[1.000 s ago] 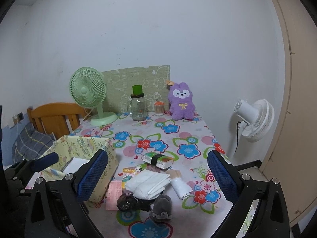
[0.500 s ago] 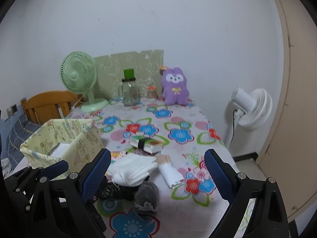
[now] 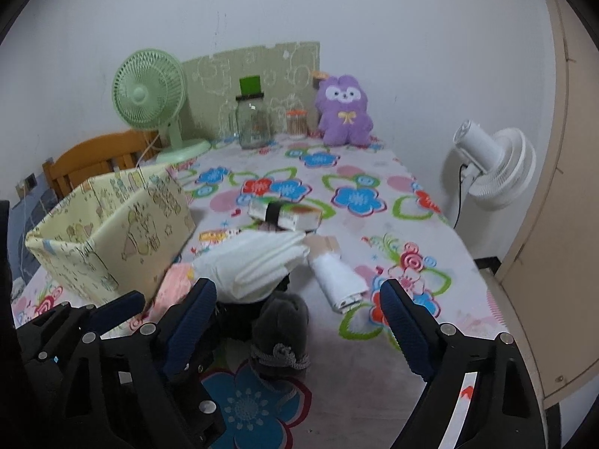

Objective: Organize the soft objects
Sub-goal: 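Reach the right tool down and grasp the black plastic-wrapped bundle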

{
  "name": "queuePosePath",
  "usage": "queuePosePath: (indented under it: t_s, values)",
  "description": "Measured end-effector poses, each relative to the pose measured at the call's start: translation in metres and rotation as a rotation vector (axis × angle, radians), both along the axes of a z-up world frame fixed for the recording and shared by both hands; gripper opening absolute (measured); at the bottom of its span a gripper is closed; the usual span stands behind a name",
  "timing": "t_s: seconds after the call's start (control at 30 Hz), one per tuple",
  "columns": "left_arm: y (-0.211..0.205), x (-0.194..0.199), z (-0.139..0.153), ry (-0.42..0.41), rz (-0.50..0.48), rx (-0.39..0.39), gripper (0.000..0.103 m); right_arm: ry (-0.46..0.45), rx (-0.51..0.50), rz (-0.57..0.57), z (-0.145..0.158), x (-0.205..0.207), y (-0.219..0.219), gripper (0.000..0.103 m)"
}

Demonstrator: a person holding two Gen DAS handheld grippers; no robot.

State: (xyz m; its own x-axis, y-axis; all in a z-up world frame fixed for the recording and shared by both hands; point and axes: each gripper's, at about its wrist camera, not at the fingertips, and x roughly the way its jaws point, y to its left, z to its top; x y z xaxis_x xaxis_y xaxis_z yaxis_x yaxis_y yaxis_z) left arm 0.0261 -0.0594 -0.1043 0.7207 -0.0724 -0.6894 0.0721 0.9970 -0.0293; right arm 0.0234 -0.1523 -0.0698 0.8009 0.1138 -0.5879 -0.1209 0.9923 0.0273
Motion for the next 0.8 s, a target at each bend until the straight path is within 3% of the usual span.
queuePosePath:
  t_s: [0.33, 0.5, 0.8]
  values:
    - [-0.002, 0.007, -0.016, 0.037, -0.021, 0.032, 0.062, 0.146, 0.021, 0.016, -0.030, 0.020, 0.005, 0.069]
    - [-0.007, 0.009, -0.017, 0.040, -0.052, 0.036, 0.057, 0.193, 0.035, 0.033, -0.037, 0.024, 0.006, 0.040]
    - [-0.009, 0.017, -0.019, 0.042, -0.062, 0.032, 0.047, 0.188, 0.025, 0.019, -0.034, 0.026, 0.000, 0.035]
